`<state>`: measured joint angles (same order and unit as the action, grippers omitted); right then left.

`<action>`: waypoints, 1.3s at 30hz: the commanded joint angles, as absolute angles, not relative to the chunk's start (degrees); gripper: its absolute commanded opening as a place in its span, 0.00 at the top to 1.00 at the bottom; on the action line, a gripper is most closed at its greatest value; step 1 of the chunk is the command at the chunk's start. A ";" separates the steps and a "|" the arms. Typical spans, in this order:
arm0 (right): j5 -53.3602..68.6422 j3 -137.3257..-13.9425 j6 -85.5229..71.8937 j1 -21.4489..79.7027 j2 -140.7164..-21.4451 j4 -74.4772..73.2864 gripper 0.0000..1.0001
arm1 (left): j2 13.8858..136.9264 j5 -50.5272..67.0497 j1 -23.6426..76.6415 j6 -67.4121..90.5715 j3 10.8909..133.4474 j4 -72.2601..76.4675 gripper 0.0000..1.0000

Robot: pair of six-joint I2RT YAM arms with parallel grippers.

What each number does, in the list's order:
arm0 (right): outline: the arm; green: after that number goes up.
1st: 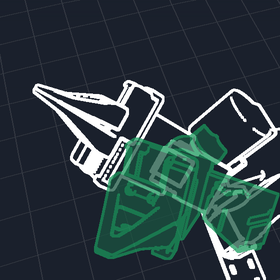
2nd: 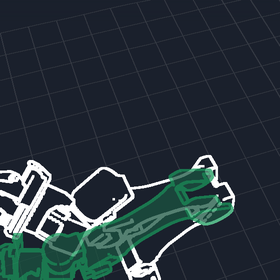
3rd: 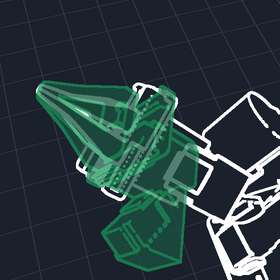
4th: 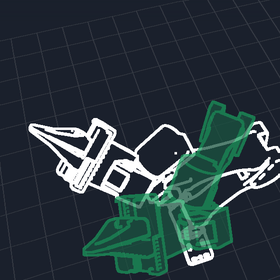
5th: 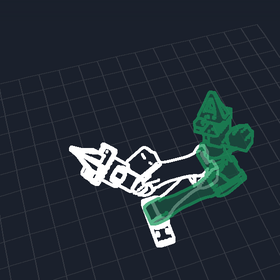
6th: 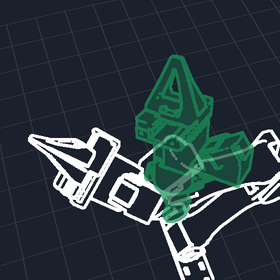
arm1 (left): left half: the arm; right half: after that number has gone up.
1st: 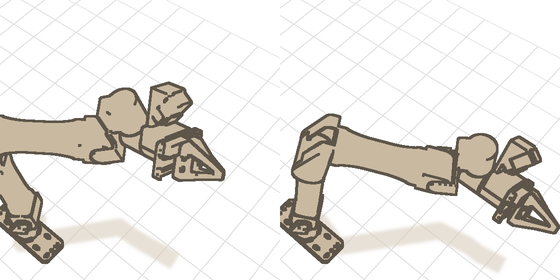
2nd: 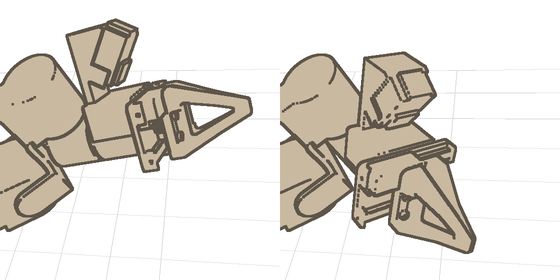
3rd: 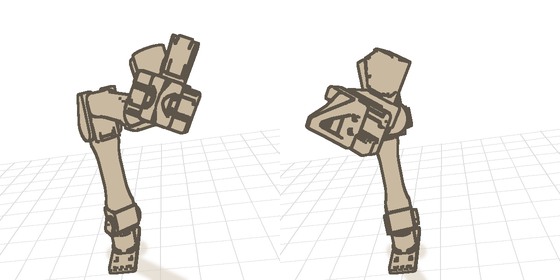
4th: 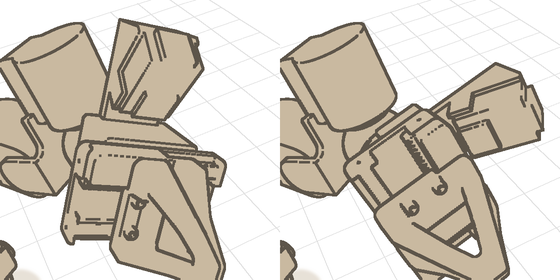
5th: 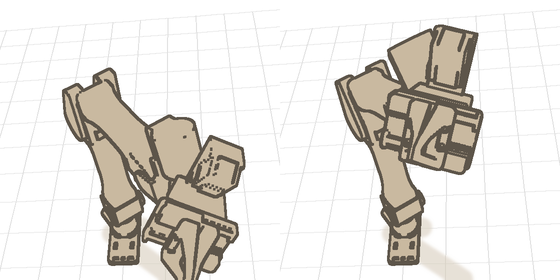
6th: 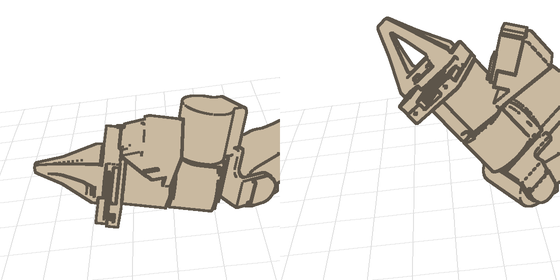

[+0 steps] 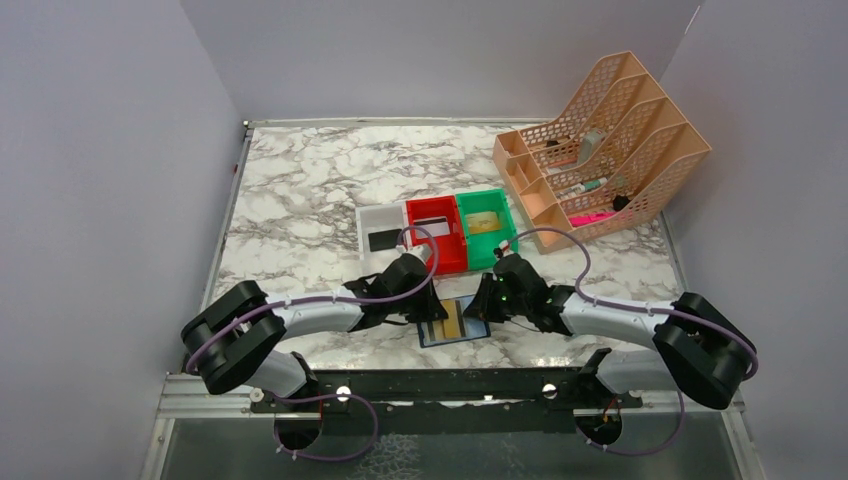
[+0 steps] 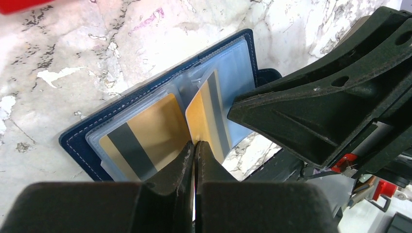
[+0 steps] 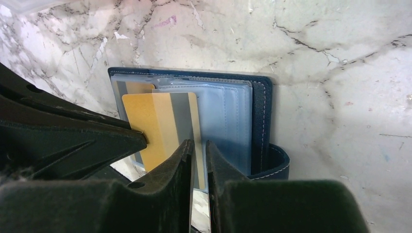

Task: Take the credit cards out of the card holder
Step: Remove the credit card from the card holder.

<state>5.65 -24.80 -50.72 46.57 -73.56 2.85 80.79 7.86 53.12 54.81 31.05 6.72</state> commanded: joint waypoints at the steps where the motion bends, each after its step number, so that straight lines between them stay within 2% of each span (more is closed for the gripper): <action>1: 8.33 -26.05 -48.47 47.02 -72.11 1.23 0.80 | 79.69 5.80 53.57 51.26 33.10 1.68 0.97; 8: 10.39 -27.31 -45.85 47.02 -75.19 2.35 0.78 | 80.02 6.89 53.53 51.19 33.51 3.68 0.95; 16: 8.27 -25.49 -49.42 47.02 -77.70 1.62 0.80 | 81.47 10.86 53.53 55.07 31.56 10.29 0.79; 22: 7.56 -24.23 -51.44 47.02 -77.77 1.32 0.83 | 82.76 12.65 53.53 59.07 29.40 14.61 0.74; 28: 6.76 -24.08 -51.63 47.02 -77.26 0.57 0.84 | 82.80 12.43 53.53 61.74 27.51 16.18 0.74; 33: 6.18 -24.08 -51.76 47.02 -77.00 0.01 0.84 | 80.98 10.72 53.45 61.75 27.03 14.89 0.82; 39: 4.28 -24.52 -52.14 47.02 -76.15 -1.43 0.84 | 77.47 5.60 53.37 58.12 29.40 6.26 0.92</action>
